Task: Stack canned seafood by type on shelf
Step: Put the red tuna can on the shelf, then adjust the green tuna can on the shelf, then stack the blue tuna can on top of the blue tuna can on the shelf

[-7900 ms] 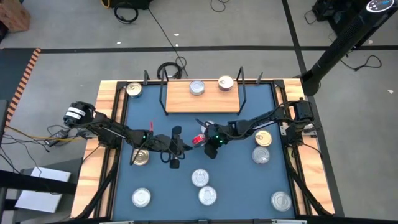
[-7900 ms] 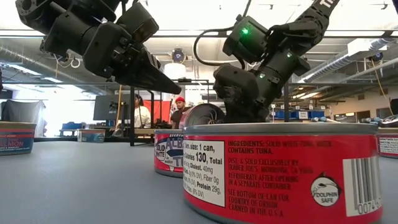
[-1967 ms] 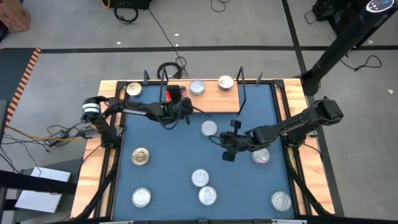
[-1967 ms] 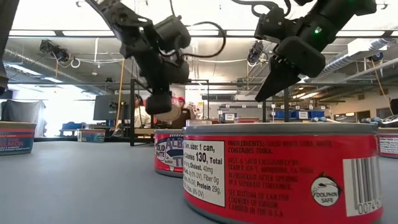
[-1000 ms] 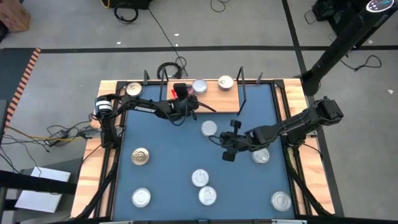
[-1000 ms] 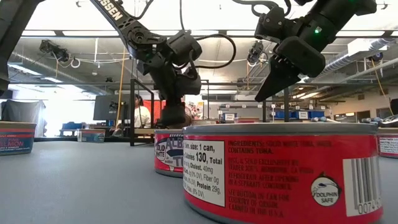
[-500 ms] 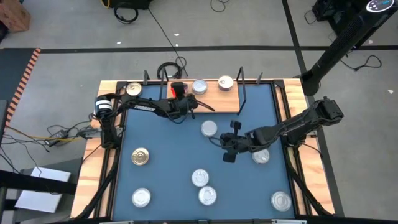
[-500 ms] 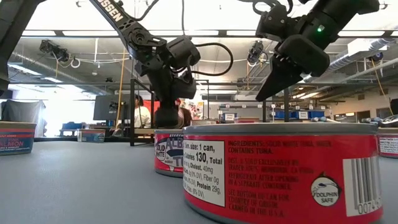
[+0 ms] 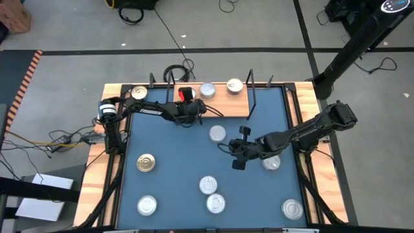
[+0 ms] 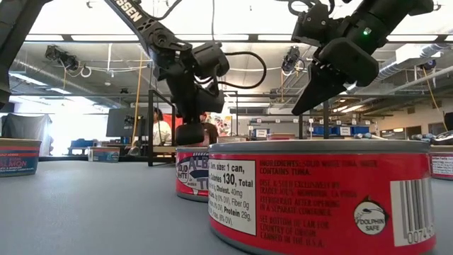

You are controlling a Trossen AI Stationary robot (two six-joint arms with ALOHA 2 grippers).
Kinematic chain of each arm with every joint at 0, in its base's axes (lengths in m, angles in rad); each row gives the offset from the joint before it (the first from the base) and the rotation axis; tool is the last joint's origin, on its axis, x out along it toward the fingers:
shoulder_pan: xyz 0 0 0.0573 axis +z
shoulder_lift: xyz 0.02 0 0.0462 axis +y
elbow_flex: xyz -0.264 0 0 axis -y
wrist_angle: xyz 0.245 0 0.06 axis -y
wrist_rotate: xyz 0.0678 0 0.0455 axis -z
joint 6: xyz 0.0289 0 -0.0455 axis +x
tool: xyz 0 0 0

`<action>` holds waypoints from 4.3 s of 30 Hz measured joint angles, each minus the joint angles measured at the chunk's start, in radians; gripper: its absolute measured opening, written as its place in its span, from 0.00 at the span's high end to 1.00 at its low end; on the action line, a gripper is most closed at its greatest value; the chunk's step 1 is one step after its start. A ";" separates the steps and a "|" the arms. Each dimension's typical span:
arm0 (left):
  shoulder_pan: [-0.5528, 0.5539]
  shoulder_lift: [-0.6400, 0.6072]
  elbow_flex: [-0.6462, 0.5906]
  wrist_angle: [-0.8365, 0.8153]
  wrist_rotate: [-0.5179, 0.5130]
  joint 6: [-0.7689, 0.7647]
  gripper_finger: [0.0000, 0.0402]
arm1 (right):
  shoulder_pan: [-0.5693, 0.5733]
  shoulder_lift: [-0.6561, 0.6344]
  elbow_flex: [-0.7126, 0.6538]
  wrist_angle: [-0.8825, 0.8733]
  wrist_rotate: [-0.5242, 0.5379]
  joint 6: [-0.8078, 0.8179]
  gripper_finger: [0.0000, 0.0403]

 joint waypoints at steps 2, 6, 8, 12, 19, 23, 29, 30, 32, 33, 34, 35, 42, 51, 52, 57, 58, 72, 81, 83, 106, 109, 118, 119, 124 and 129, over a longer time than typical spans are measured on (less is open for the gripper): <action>0.002 0.000 0.019 -0.037 0.023 -0.037 0.48 | 0.000 0.000 0.000 0.000 0.000 0.000 0.99; 0.002 0.000 0.050 -0.067 0.031 -0.046 0.47 | 0.000 0.000 0.000 0.000 -0.001 0.000 0.99; 0.002 0.000 0.063 -0.077 0.032 -0.045 0.46 | 0.000 0.000 0.000 0.000 -0.004 0.000 0.99; 0.002 0.000 0.088 -0.115 0.038 -0.049 0.44 | 0.000 0.000 0.000 0.000 -0.008 0.000 0.99; 0.039 0.000 0.098 -0.144 0.097 -0.100 0.52 | 0.000 0.000 0.000 0.000 -0.028 0.000 0.99; 0.060 0.000 0.097 -0.139 0.110 -0.100 0.58 | 0.000 0.000 0.000 0.000 -0.029 0.000 0.99; 0.088 0.000 0.097 -0.105 0.126 -0.095 0.60 | 0.000 0.000 0.000 0.000 -0.028 0.000 0.99; 0.092 0.000 0.097 -0.101 0.132 -0.095 0.60 | 0.000 0.000 0.000 0.000 -0.029 0.000 0.99; 0.099 0.000 0.097 -0.092 0.139 -0.094 0.60 | 0.000 0.000 0.000 0.000 -0.029 0.000 0.99; 0.101 0.000 0.097 -0.088 0.143 -0.094 0.60 | 0.000 0.000 0.000 0.000 -0.028 0.000 0.99; 0.102 0.000 0.097 -0.087 0.144 -0.094 0.60 | 0.000 0.000 0.000 0.000 -0.028 0.000 0.99; 0.103 0.000 0.097 -0.087 0.144 -0.094 0.60 | 0.000 0.000 0.000 0.000 -0.028 0.000 0.99; 0.088 0.000 0.137 -0.090 0.144 -0.091 0.60 | 0.000 0.000 0.000 0.000 -0.028 0.000 0.99; 0.083 0.000 0.217 -0.066 0.276 -0.166 0.62 | 0.000 0.000 0.000 0.000 -0.033 -0.006 0.99; 0.088 0.000 0.218 -0.051 0.307 -0.175 0.63 | 0.000 0.000 0.000 0.000 -0.029 -0.008 0.99; 0.107 0.000 0.216 0.009 0.411 -0.226 0.76 | -0.001 0.000 0.000 0.000 -0.025 -0.022 0.99; 0.110 0.000 0.215 0.023 0.430 -0.227 0.79 | -0.002 0.000 0.000 0.000 -0.025 -0.025 0.99; 0.200 0.000 0.214 0.188 0.765 -0.231 0.99 | -0.019 0.000 0.000 0.141 -0.034 -0.104 1.00; 0.210 0.050 0.213 0.200 0.787 -0.221 1.00 | -0.054 0.000 -0.044 0.207 -0.077 -0.123 1.00; 0.210 0.058 0.213 0.183 0.775 -0.221 1.00 | -0.057 0.000 -0.059 0.220 -0.086 -0.111 1.00; 0.194 0.136 0.215 0.204 0.726 -0.172 1.00 | -0.055 0.000 -0.071 0.222 -0.088 -0.094 1.00; 0.194 0.137 0.215 0.213 0.730 -0.172 1.00 | -0.055 0.000 -0.071 0.222 -0.093 -0.094 1.00; 0.188 0.139 0.213 0.272 0.755 -0.173 1.00 | -0.055 0.000 -0.071 0.222 -0.102 -0.094 0.99; 0.182 0.138 0.213 0.278 0.755 -0.173 1.00 | -0.055 0.000 -0.071 0.222 -0.102 -0.093 0.99; 0.140 0.128 0.213 0.291 0.755 -0.172 1.00 | -0.055 0.000 -0.071 0.222 -0.107 -0.098 0.99; 0.092 0.126 0.213 0.351 0.754 -0.176 1.00 | -0.055 0.000 -0.071 0.219 -0.110 -0.111 0.99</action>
